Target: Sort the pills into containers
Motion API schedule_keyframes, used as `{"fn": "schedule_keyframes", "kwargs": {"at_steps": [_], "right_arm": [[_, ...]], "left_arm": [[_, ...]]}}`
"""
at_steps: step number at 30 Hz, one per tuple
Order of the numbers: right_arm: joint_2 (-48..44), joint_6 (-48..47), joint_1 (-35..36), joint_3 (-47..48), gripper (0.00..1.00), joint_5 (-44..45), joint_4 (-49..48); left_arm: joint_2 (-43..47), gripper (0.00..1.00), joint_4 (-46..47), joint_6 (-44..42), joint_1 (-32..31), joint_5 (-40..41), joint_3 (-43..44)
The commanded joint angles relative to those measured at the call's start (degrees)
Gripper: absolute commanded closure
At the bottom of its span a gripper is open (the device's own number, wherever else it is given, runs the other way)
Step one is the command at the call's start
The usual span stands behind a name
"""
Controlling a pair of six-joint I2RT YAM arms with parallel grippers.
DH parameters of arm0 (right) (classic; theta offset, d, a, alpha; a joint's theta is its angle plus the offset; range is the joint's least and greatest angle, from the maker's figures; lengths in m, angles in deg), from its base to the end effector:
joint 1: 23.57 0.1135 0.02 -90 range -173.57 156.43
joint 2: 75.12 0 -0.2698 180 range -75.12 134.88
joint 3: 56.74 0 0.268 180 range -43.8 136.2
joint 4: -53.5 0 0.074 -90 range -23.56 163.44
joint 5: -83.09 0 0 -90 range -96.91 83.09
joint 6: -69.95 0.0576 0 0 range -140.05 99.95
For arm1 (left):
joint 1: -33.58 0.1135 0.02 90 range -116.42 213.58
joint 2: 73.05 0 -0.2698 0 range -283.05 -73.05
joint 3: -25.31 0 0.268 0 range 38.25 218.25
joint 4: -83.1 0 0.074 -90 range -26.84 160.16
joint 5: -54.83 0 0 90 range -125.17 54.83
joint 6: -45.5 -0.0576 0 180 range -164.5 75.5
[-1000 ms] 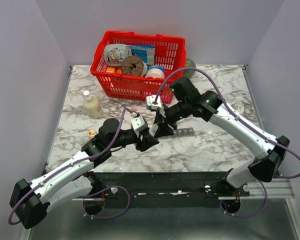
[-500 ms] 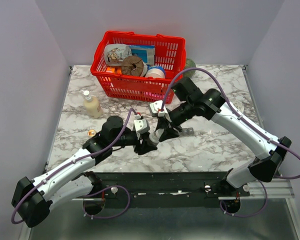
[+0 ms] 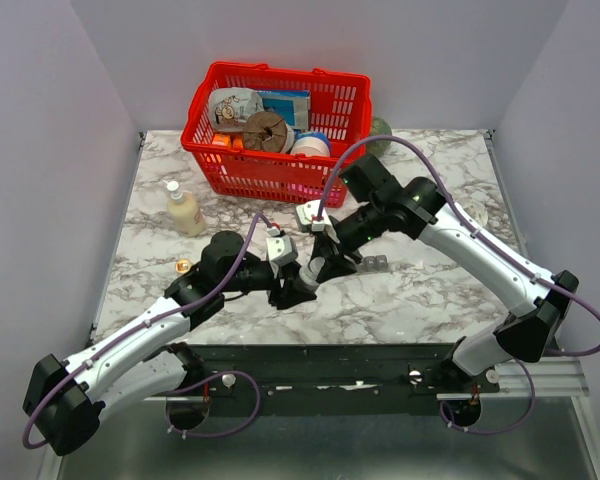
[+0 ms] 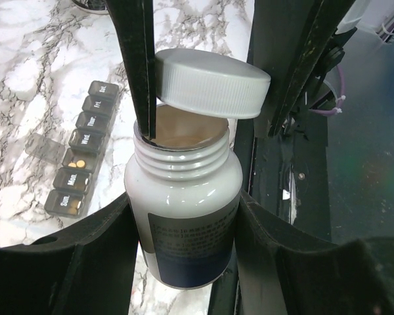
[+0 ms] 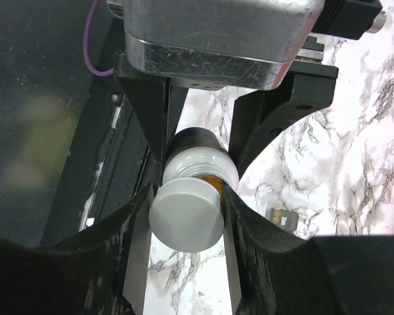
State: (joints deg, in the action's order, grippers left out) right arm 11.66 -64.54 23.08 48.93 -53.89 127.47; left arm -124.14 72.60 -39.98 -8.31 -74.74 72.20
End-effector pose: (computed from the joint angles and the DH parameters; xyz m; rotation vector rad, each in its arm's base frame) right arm 0.1913 0.2640 0.3767 -1.9112 1.4218 1.0395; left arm 0.1485 -0.1825 0.2738 1.0878 1.6010 -1.1836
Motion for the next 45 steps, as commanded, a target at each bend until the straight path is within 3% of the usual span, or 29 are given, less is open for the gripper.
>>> {"fn": "schedule_keyframes", "kwargs": {"at_steps": [1, 9, 18, 22, 30, 33, 45], "right_arm": [[1.54, 0.72, 0.02, 0.44, 0.7, 2.16, -1.62], [1.55, 0.81, 0.02, 1.04, 0.69, 3.12, -1.8], [-1.88, 0.01, -2.27, 5.36, 0.69, -0.48, 3.56], [-4.68, 1.07, -4.46, -0.33, 0.69, 6.07, -0.89], [-10.41, 1.43, -9.21, -32.12, 0.66, 22.8, -18.57], [-8.66, 0.98, -9.21, -37.95, 0.66, 24.92, -22.62], [1.19, 0.98, -8.25, -44.3, 0.59, 28.34, -30.8]], "left_arm": [[1.43, 1.0, 2.4, 0.85, -0.04, -3.41, -0.38], [1.26, 1.0, 3.19, 1.29, -0.04, -4.55, -0.29], [0.2, 1.0, -0.24, -0.64, -0.04, -0.42, -1.08], [0.99, 1.0, -2.26, -2.31, -0.04, 0.63, -0.29], [12.23, 1.0, -6.48, -8.9, 0.14, 3.71, -2.84], [15.4, 1.0, -5.08, -10.14, 0.23, 4.68, -4.24], [16.29, 1.0, -4.81, -10.32, 0.23, 4.94, -5.65]]}}
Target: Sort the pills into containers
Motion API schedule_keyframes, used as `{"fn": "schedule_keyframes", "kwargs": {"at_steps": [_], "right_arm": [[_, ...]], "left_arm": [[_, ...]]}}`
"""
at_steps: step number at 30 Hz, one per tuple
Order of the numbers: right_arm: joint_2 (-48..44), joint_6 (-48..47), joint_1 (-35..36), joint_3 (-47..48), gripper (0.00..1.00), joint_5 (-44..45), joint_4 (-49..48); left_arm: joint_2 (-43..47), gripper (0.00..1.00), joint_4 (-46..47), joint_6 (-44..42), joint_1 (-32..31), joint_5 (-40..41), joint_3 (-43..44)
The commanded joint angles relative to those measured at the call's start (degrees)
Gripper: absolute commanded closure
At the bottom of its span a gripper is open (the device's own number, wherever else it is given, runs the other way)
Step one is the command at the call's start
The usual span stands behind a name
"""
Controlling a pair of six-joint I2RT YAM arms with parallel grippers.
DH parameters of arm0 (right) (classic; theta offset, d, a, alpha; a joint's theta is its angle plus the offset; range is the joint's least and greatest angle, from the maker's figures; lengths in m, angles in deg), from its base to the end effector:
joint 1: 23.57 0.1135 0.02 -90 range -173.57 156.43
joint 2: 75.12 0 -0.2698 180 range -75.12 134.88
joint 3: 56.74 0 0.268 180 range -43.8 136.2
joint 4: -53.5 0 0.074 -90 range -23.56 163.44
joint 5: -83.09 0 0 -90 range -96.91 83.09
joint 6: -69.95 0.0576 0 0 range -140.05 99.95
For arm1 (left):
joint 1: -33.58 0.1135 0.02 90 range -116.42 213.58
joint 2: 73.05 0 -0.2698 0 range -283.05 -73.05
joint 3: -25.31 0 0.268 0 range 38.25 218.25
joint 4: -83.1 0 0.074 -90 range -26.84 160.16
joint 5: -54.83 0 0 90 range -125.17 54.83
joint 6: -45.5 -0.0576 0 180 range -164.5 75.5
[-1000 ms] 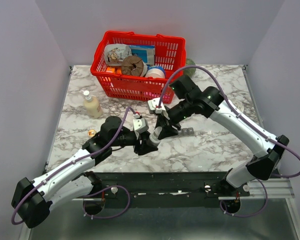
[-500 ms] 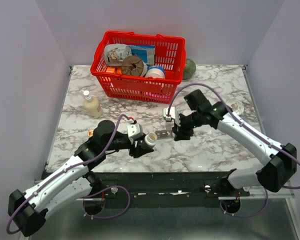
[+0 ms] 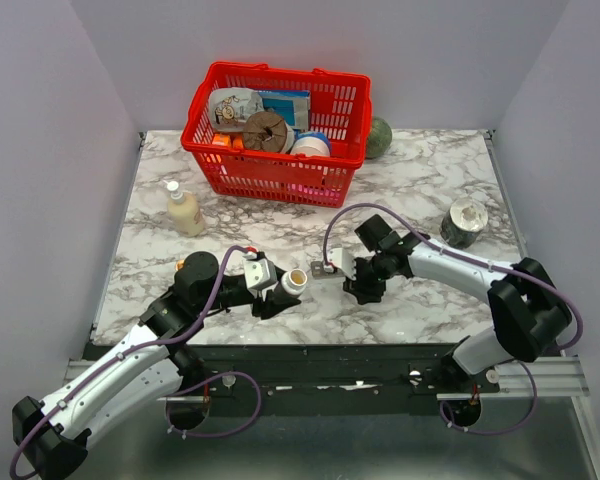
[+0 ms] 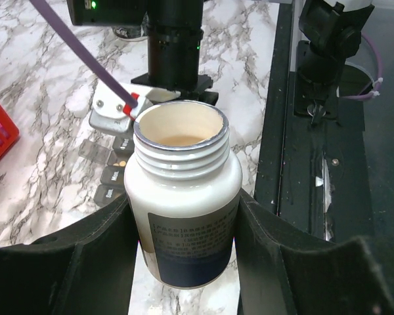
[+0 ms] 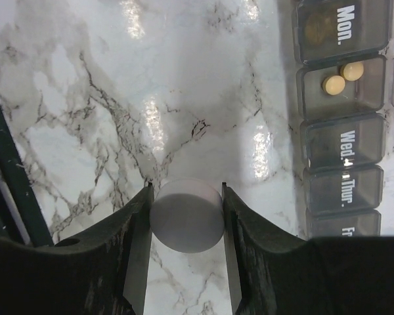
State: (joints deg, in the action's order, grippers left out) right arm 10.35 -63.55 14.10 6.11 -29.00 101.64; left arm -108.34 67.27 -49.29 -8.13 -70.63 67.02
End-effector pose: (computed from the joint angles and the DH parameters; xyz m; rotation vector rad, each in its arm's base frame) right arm 0.2148 0.1932 0.1591 -1.8543 2.0251 0.5113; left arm 0.1162 -0.1483 0.2796 1.1259 1.4196 -0.9999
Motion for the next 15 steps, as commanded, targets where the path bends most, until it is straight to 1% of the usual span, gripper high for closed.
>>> {"fn": "schedule_keyframes", "kwargs": {"at_steps": [1, 2, 4, 5, 7, 8, 11, 15], "right_arm": [[2.85, 0.09, 0.74, -1.57, 0.57, 4.32, -5.66], [3.12, 0.18, 0.74, -1.74, 0.52, 4.51, -5.93], [3.12, 0.26, 0.74, -2.01, 0.47, 4.77, -6.28], [2.86, 0.26, 0.74, -2.01, 0.42, 4.77, -6.2], [2.25, 0.26, 0.82, -2.1, 0.38, 4.42, -5.85], [1.81, 0.35, 0.74, -2.01, 0.34, 4.16, -5.67], [-0.04, 0.53, 0.74, -1.75, 0.3, 3.1, -4.44], [-3.64, -1.14, 0.04, -4.11, 0.3, 2.14, -4.44]], "left_arm": [[0.4, 1.0, 0.44, -1.18, 0.05, 0.83, -0.47], [0.31, 1.0, 0.35, -1.27, 0.05, 0.83, -0.47], [0.31, 1.0, 0.08, -1.27, 0.05, 0.75, -0.47], [0.22, 1.0, 0.08, -1.35, 0.05, 0.75, -0.47], [0.22, 1.0, -0.09, -1.27, 0.05, 0.75, -0.47], [0.22, 1.0, -0.09, -1.35, 0.05, 0.75, -0.39], [0.22, 1.0, -0.09, -1.27, 0.05, 0.75, -0.39], [0.31, 1.0, -0.18, -1.27, 0.05, 0.75, -0.39]]}}
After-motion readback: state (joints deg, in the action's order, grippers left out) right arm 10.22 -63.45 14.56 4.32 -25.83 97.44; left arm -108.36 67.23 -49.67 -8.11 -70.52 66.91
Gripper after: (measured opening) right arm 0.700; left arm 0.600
